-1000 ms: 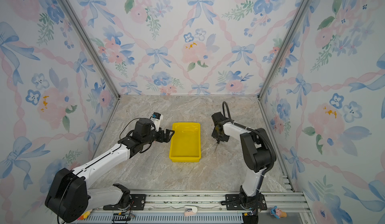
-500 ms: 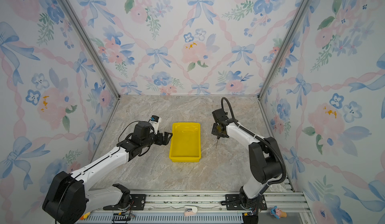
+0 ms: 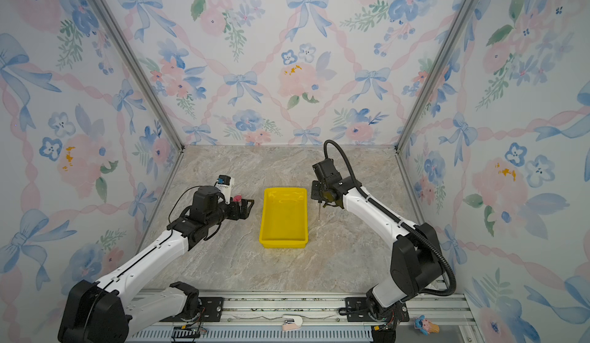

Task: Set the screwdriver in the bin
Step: 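Carry the screwdriver with the right gripper over the yellow bin and lower it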

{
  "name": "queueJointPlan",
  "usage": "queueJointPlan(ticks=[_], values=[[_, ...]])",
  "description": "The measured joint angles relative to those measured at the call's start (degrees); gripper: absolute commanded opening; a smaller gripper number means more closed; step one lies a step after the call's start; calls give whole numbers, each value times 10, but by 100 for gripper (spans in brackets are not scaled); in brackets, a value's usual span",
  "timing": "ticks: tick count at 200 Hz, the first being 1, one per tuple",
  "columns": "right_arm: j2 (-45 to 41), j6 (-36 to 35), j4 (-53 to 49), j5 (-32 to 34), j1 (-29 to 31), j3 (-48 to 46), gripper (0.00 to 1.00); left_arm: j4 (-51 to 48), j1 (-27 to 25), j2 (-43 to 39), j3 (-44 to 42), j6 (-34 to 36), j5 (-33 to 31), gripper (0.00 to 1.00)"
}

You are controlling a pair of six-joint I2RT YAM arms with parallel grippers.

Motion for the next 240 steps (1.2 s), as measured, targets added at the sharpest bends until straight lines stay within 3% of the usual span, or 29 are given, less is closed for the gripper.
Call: queueJointPlan(ticks=[37, 101, 173, 240], values=[[7, 40, 4, -14, 32, 16, 0, -12, 38, -37, -21, 6, 12, 98], [111, 85, 15, -42, 102, 75, 0, -23, 45, -57, -34, 10, 19, 97], [223, 110, 21, -80, 113, 129, 0, -33, 47, -93, -56, 10, 15, 98], [261, 120, 22, -94, 122, 136, 0, -33, 49, -97, -57, 10, 8, 97]])
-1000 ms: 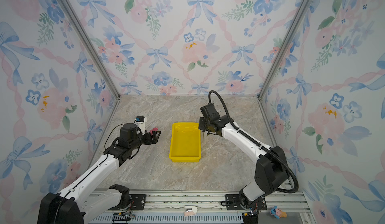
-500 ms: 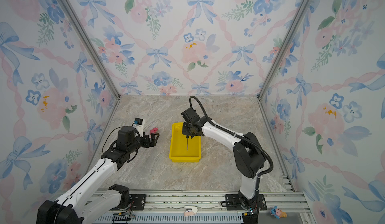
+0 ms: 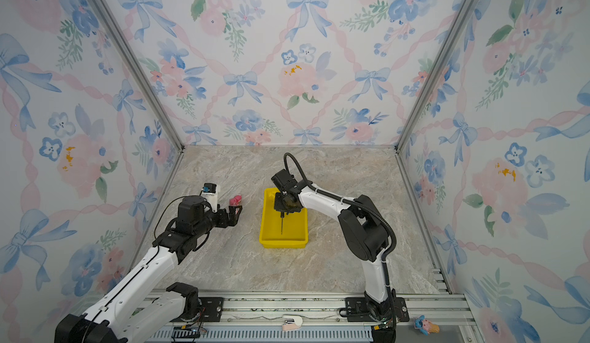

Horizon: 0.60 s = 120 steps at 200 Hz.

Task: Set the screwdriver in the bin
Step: 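Carry the screwdriver with the right gripper over the yellow bin and lower it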

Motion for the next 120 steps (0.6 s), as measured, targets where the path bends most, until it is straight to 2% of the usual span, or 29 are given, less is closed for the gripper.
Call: queueJointPlan(ticks=[120], values=[[29, 5, 4, 1, 3, -1, 0, 0, 0, -2, 0, 0, -2, 98]])
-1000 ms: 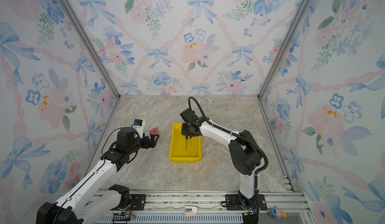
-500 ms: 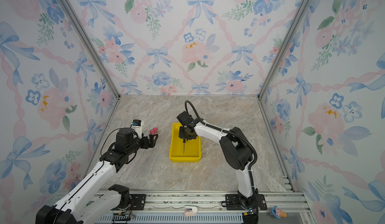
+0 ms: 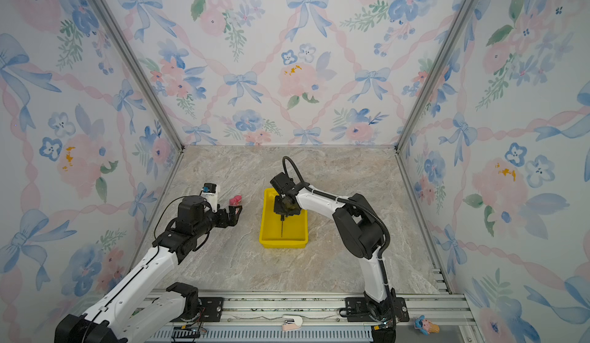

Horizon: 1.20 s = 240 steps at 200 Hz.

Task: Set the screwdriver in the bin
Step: 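Carry the screwdriver with the right gripper over the yellow bin and lower it, then open the right gripper to release the screwdriver into the bin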

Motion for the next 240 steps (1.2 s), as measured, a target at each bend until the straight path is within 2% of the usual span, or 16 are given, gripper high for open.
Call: queueJointPlan(ticks=[77, 145, 240], values=[[13, 2, 0, 11, 2, 0, 4, 0, 0, -6, -1, 0, -1, 97], [14, 1, -7, 33, 11, 1, 29, 0, 0, -6, -1, 0, 0, 98], [14, -23, -33, 68, 24, 8, 44, 0, 0, -5, -1, 0, 0, 97]])
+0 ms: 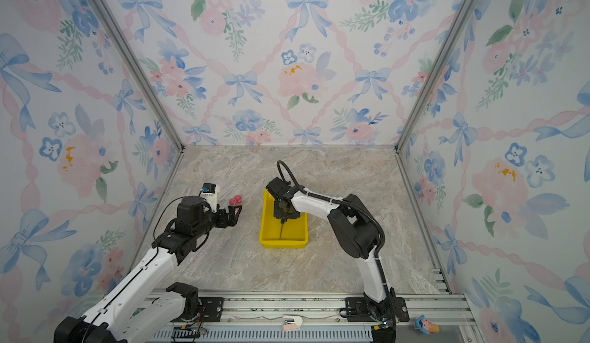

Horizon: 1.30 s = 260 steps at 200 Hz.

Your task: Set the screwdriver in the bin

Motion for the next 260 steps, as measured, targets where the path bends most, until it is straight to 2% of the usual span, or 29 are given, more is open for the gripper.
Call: queueJointPlan(ticks=[48, 86, 125, 128, 131, 169, 198, 235, 260], values=[[-21, -47, -15, 32, 12, 4, 55, 0, 0, 0, 0, 0, -11, 98], [-73, -87, -31, 71, 23, 23, 66, 0, 1, 1, 0, 0, -44, 97], [-187, -117, -24, 128, 24, -4, 84, 0, 1, 17, 3, 5, -104, 98], [-195, -123, -24, 132, 24, -6, 89, 0, 1, 19, 4, 5, -107, 98], [-203, -122, -24, 137, 24, -9, 99, 0, 1, 20, 4, 6, -111, 98], [-296, -132, -19, 208, 10, -58, 97, 17, 1, 43, 6, 24, -165, 97], [-352, -132, -21, 263, -35, -118, 97, 53, 4, 54, 5, 29, -239, 98], [-475, -145, 27, 308, -137, -267, 97, 132, 20, 58, -19, 33, -321, 98], [-544, -162, 73, 321, -222, -364, 97, 167, 43, 82, -31, 33, -345, 98]])
